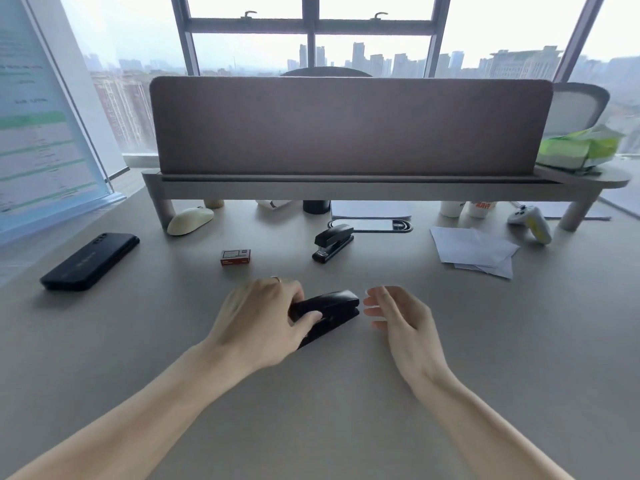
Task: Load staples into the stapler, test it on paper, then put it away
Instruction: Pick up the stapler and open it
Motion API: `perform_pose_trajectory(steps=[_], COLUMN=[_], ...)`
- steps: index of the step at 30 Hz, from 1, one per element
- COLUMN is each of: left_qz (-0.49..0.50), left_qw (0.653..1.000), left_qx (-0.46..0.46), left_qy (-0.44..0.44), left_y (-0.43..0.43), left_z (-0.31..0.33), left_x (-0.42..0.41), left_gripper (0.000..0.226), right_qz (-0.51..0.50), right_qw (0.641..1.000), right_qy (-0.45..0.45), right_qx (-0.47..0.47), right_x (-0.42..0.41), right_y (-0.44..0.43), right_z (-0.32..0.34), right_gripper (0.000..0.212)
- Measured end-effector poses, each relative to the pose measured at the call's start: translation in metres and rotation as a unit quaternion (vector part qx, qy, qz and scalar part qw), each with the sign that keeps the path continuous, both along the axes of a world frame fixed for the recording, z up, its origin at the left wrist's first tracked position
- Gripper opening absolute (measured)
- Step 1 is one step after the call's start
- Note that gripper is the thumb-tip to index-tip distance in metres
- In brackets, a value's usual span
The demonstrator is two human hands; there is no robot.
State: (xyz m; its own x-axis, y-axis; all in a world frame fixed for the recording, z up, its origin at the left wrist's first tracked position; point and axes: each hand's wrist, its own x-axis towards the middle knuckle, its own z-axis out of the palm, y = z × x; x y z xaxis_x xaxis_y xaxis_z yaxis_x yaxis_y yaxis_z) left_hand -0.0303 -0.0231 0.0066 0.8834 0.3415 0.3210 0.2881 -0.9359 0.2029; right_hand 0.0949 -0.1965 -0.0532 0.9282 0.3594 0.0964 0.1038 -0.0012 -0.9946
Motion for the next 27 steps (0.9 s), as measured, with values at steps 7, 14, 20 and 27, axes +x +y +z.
perform_pose_trajectory(steps=[7,14,20,27], left_qz=[-0.103,-0.406,-0.388,-0.204], left_qw=[0.983,0.805,0.843,0.945], left_qx=[0.146,0.426,0.360,0.058], left_qy=[-0.038,0.082,0.097,0.250], left_y=[0.004,0.022,0.011,-0.012], left_z=[0.012,0.023,0.022,0.026], left_x=[-0.005,0.040,0.049,0.013], left_gripper=[0.046,0.058,0.009,0.034], right_qz=[0.005,-0.013,-0.018,0.101], right_qw=[0.999,0.999,0.999,0.991], right_qy=[-0.034,-0.037,-0.042,-0.074], right_qx=[-0.023,-0.020,-0.005,-0.049], right_x=[-0.025,-0.025,-0.021,-0.029], right_y=[-0.015,-0.019,-0.018,-0.029], right_z=[-0.006,-0.010,-0.011,-0.002], right_gripper=[0.026,0.030,0.037,0.033])
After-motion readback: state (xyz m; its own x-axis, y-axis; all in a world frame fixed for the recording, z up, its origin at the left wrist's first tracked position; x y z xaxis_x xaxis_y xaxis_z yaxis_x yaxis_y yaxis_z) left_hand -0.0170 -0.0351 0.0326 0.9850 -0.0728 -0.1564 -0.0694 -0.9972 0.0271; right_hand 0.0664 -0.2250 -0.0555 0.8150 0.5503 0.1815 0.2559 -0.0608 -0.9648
